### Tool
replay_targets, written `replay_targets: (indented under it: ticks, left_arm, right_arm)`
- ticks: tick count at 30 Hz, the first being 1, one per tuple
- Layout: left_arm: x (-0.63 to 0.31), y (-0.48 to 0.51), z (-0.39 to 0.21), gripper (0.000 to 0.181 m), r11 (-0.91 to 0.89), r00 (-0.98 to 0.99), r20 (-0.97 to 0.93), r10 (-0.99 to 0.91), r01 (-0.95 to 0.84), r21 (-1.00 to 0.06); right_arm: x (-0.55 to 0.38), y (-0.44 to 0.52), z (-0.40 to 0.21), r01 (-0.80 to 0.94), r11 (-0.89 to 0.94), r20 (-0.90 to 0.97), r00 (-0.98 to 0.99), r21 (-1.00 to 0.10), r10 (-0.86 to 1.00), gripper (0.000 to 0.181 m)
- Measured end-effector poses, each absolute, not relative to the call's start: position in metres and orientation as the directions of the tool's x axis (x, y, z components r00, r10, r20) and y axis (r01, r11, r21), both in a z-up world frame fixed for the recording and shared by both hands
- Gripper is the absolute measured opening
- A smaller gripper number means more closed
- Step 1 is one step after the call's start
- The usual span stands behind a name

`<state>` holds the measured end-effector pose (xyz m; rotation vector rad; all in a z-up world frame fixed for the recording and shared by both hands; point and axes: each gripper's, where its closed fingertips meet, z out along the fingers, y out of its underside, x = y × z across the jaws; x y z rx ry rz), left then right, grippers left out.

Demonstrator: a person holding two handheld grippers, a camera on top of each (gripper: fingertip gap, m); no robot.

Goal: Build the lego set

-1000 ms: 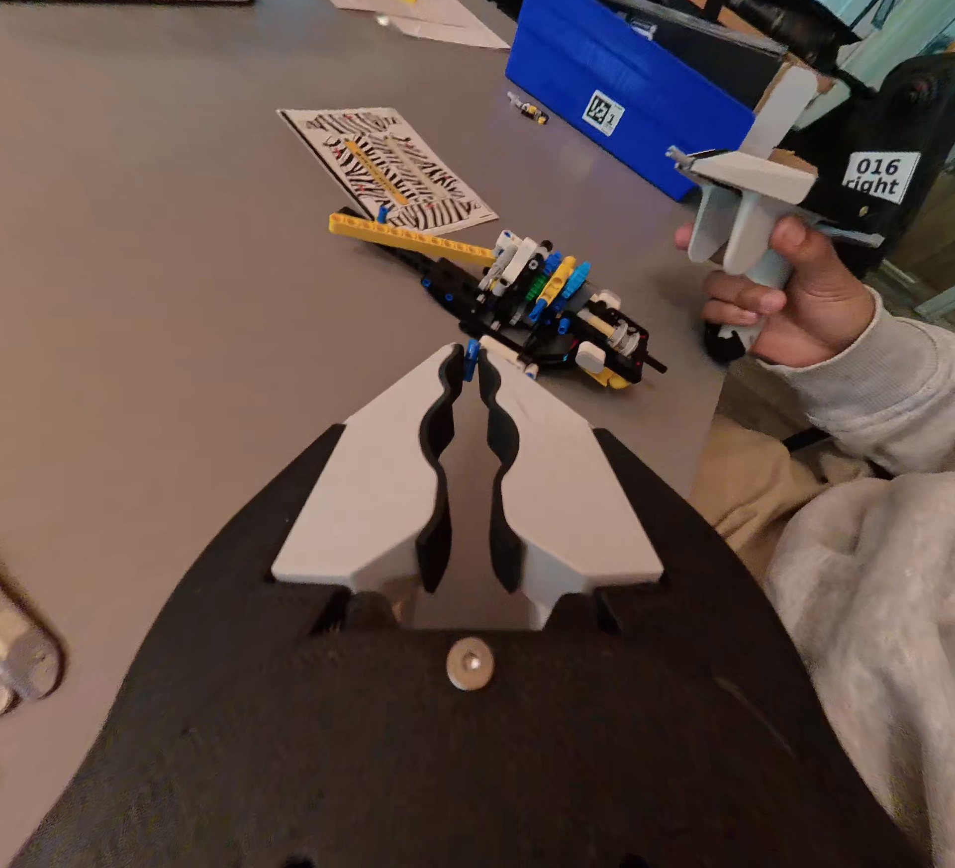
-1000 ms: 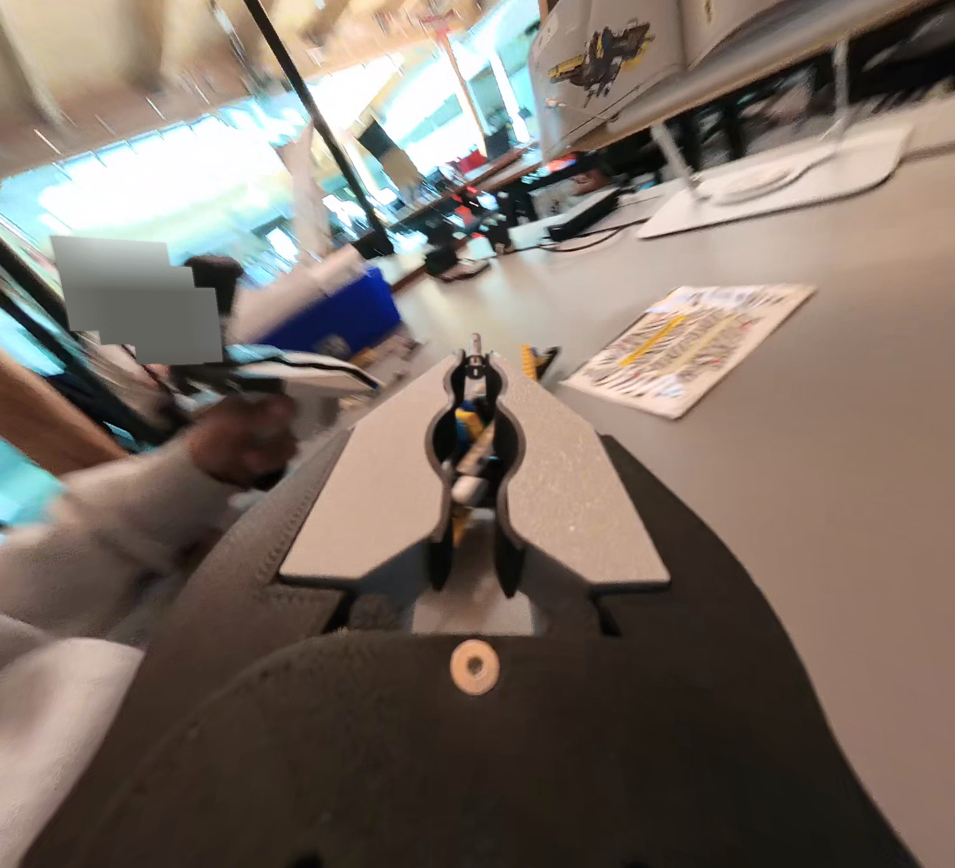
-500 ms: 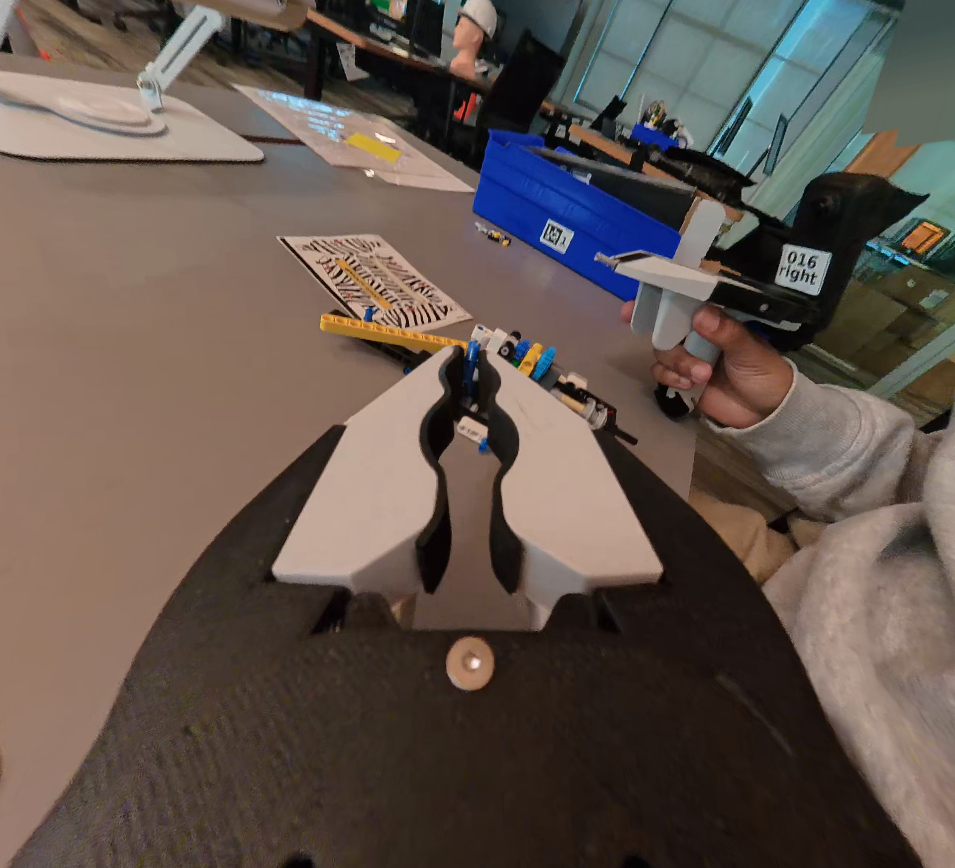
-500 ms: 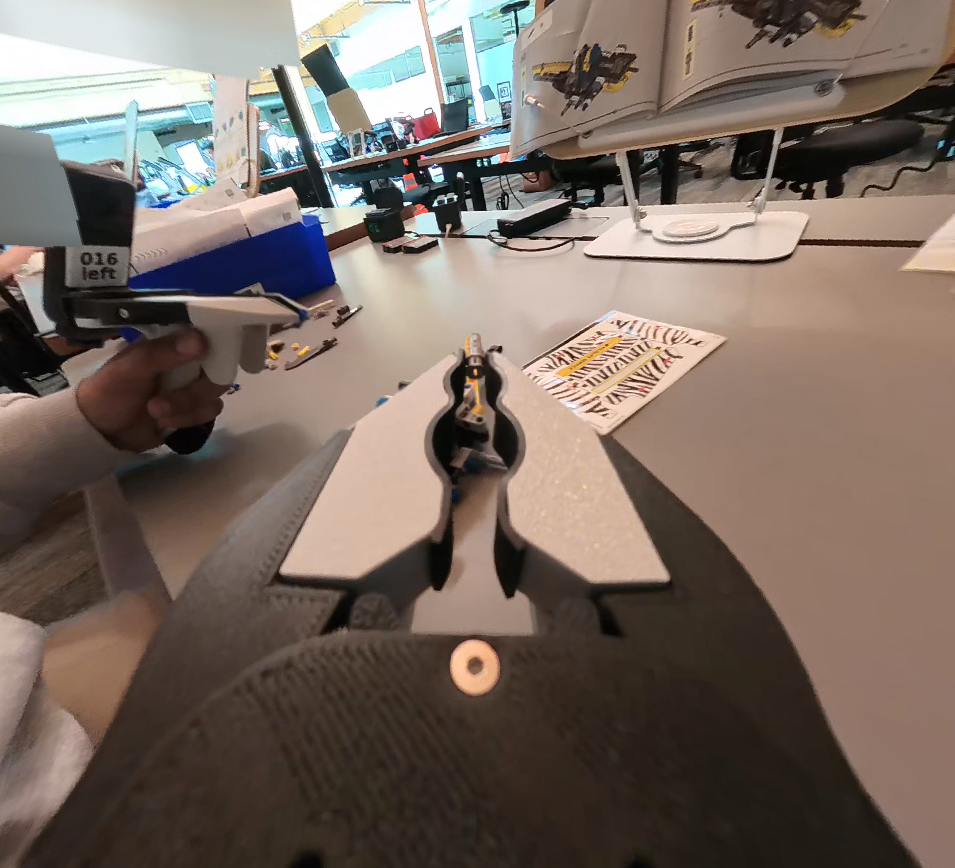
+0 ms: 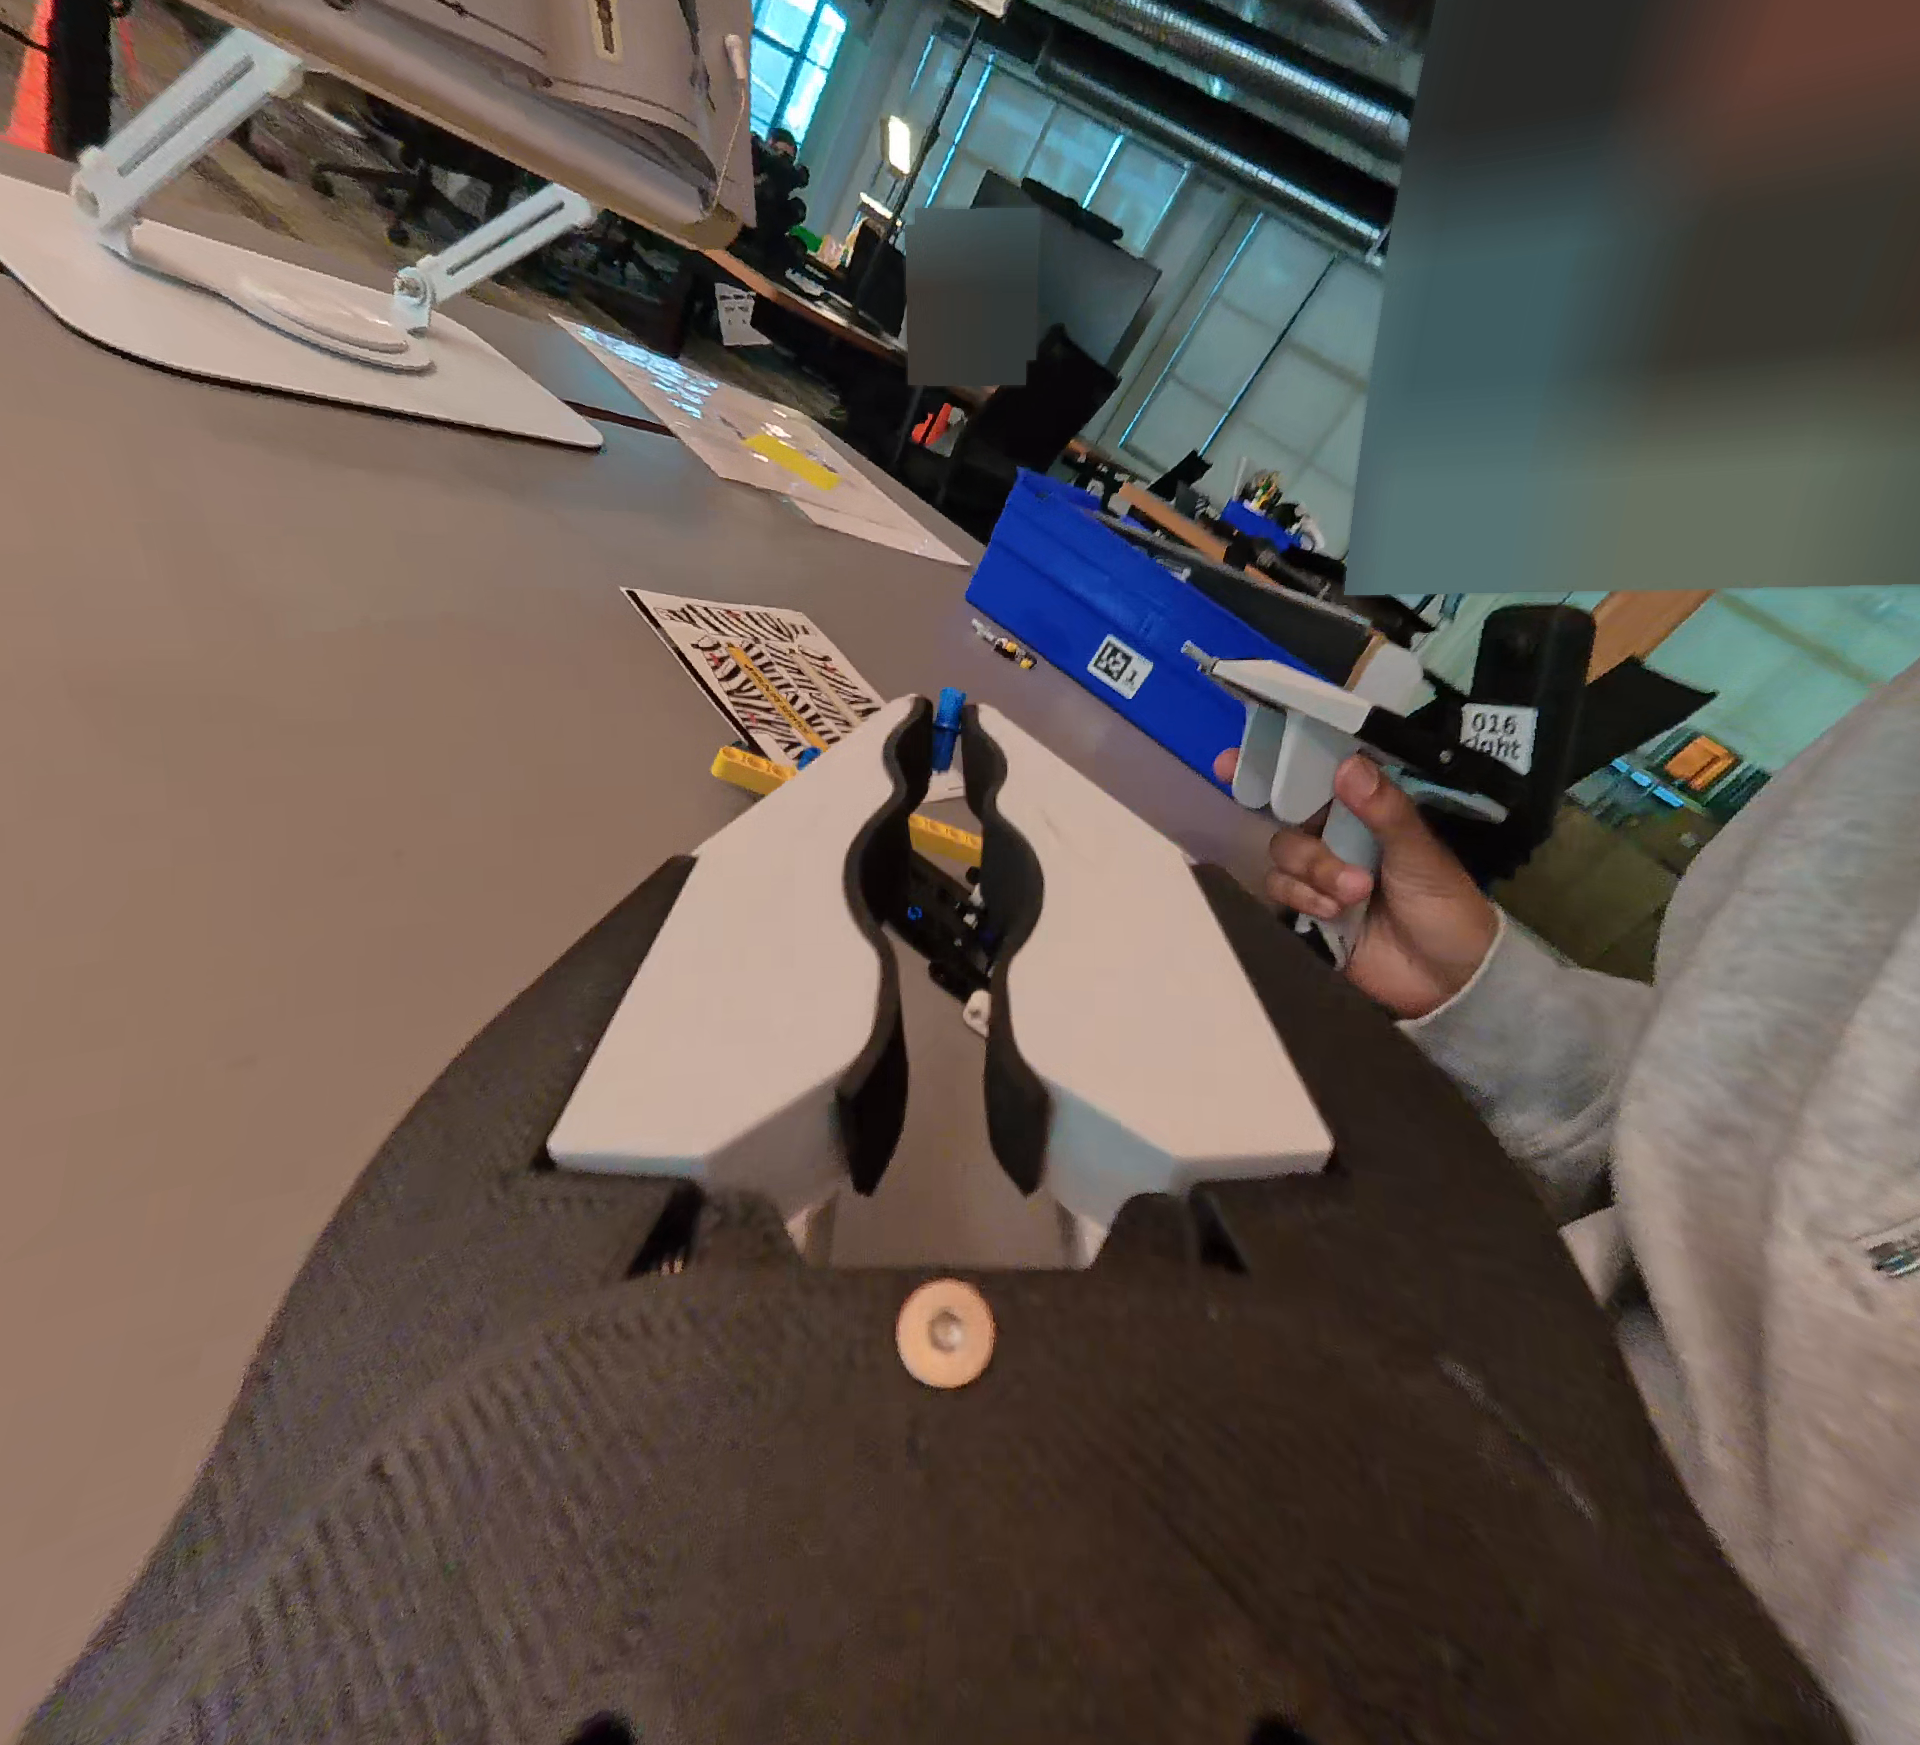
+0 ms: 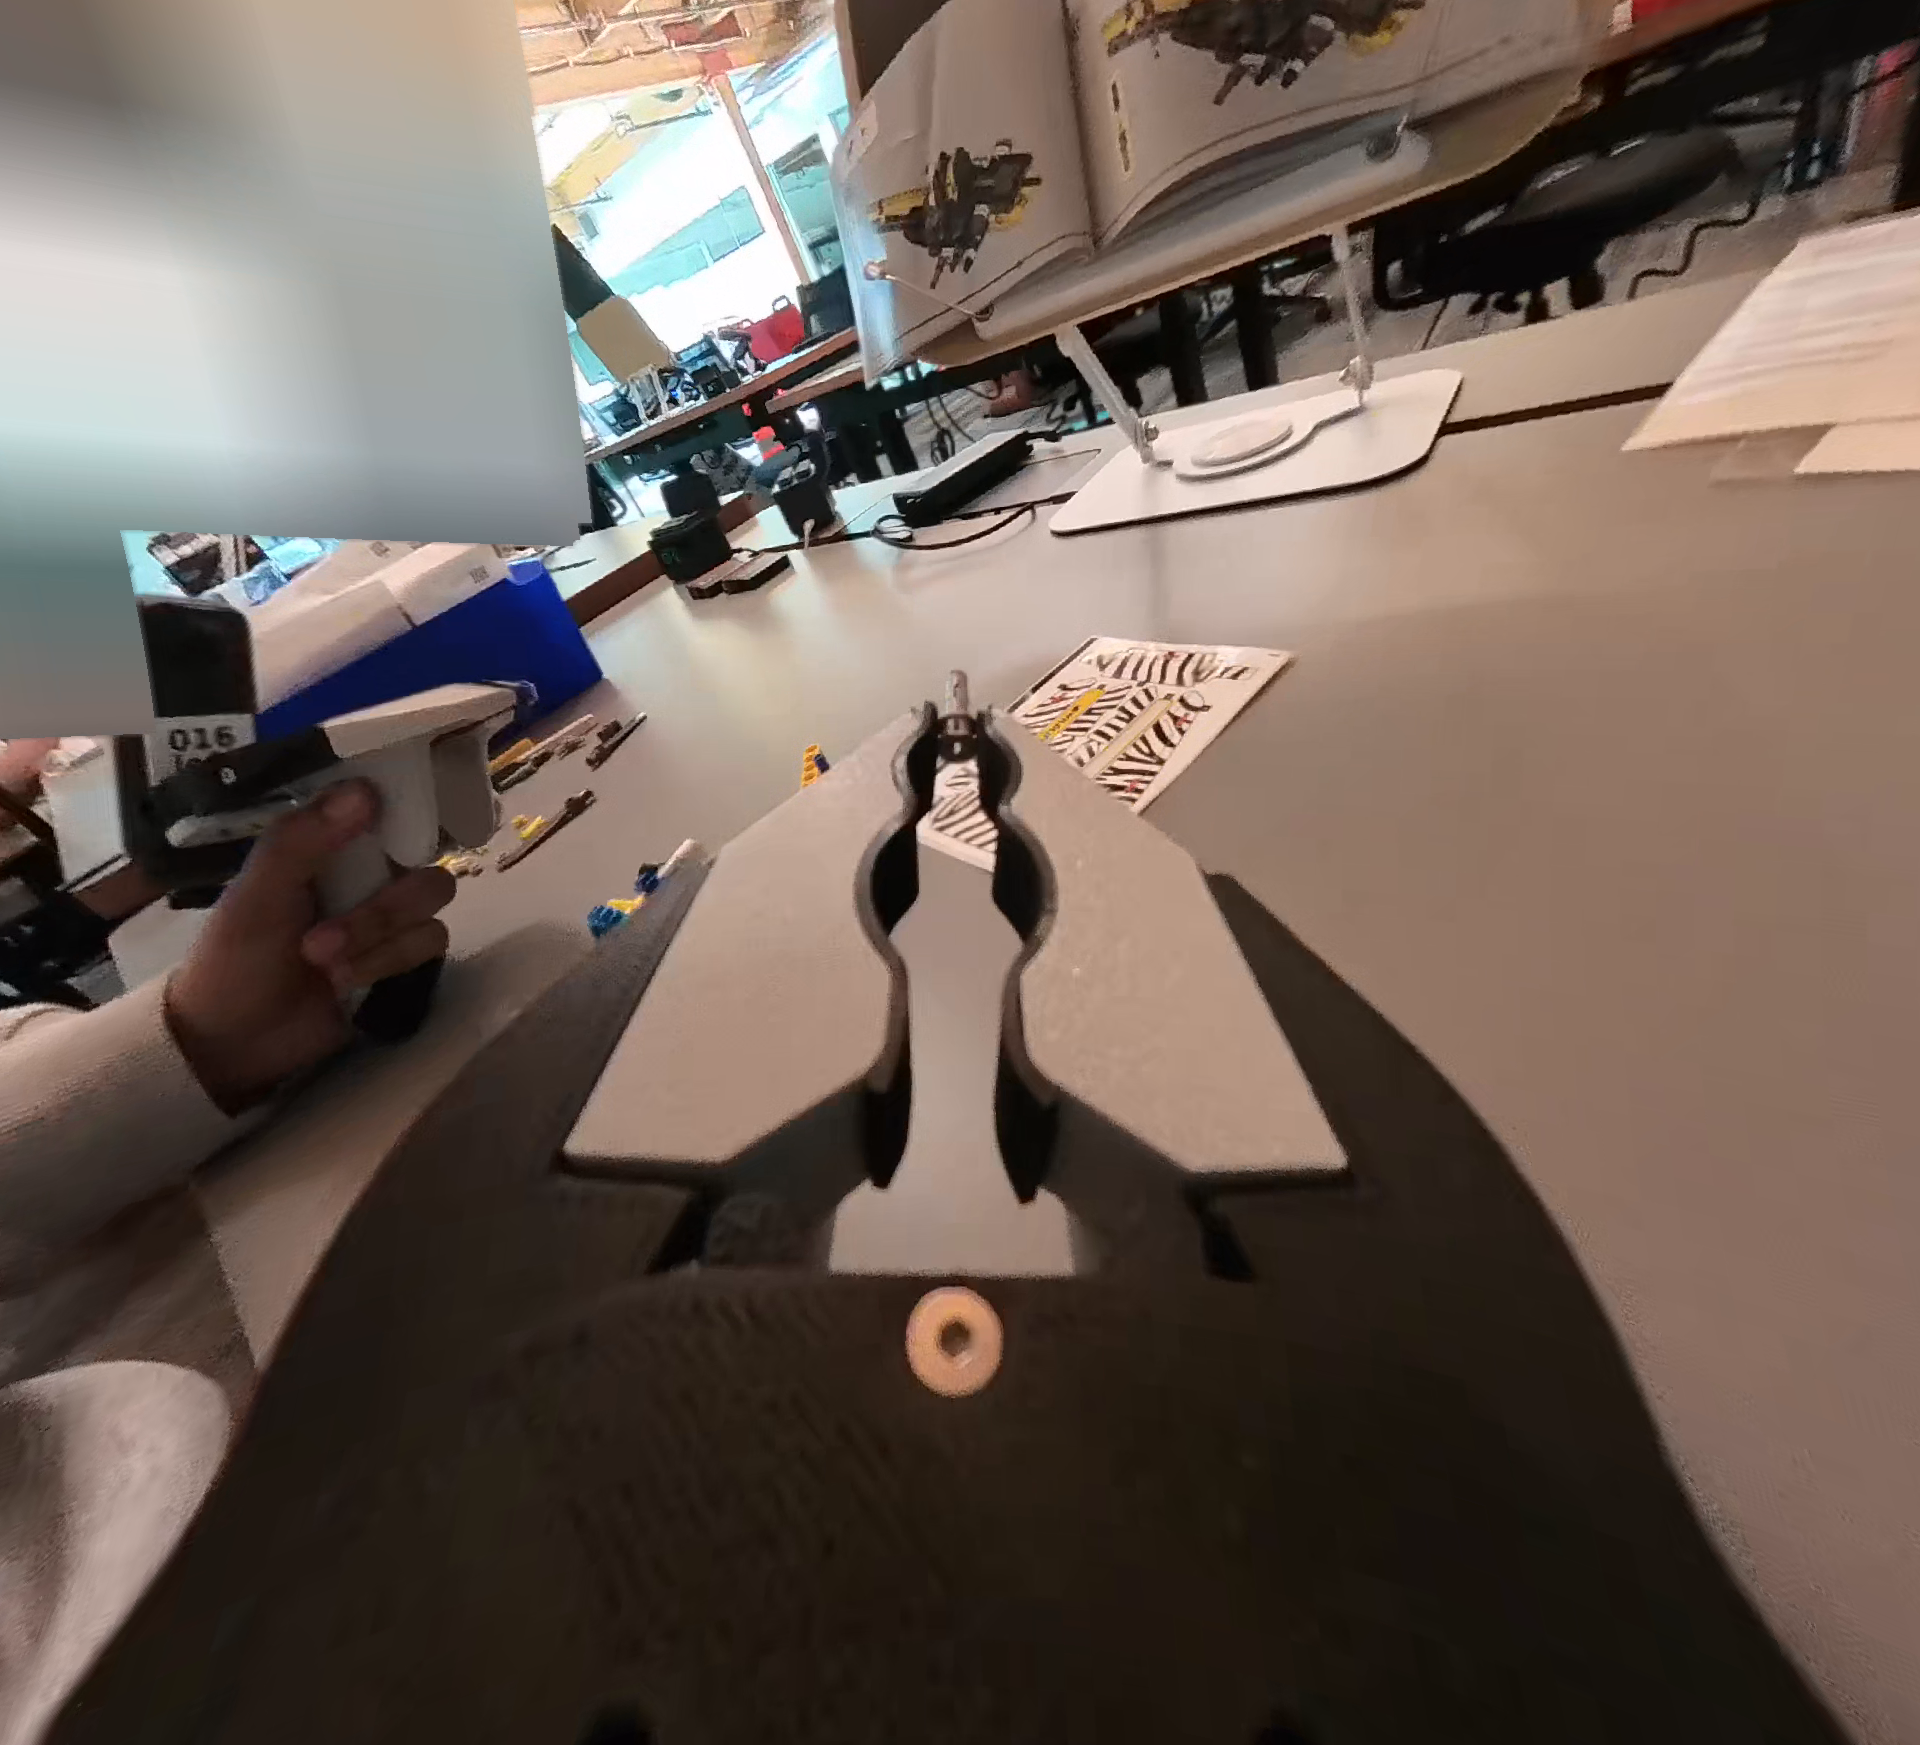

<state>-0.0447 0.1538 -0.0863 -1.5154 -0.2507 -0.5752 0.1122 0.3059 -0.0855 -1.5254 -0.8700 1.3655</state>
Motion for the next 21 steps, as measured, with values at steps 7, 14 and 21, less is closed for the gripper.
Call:
replay_targets:
  ticks: [7, 14, 21]
  left_arm:
    - [-0.056, 0.156, -0.080, 0.002, 0.014, 0.900, 0.418, -0.120, 0.423, -0.906]
    - [-0.057, 0.154, -0.095, 0.003, -0.183, 0.903, 0.429, -0.029, 0.417, -0.890]
    - [-0.032, 0.136, -0.161, 0.004, -0.546, 0.764, 0.638, 0.097, 0.577, -0.608]
  right_arm:
    - [0.110, 0.311, -0.088, -0.061, -0.445, -0.449, 0.111, -0.893, 0.886, 0.005]
    - [0.111, 0.284, -0.089, 0.005, -0.331, -0.329, 0.107, -0.944, 0.938, 0.005]
    - [0.109, 0.250, -0.086, 0.053, -0.192, -0.187, 0.082, -0.980, 0.979, 0.005]
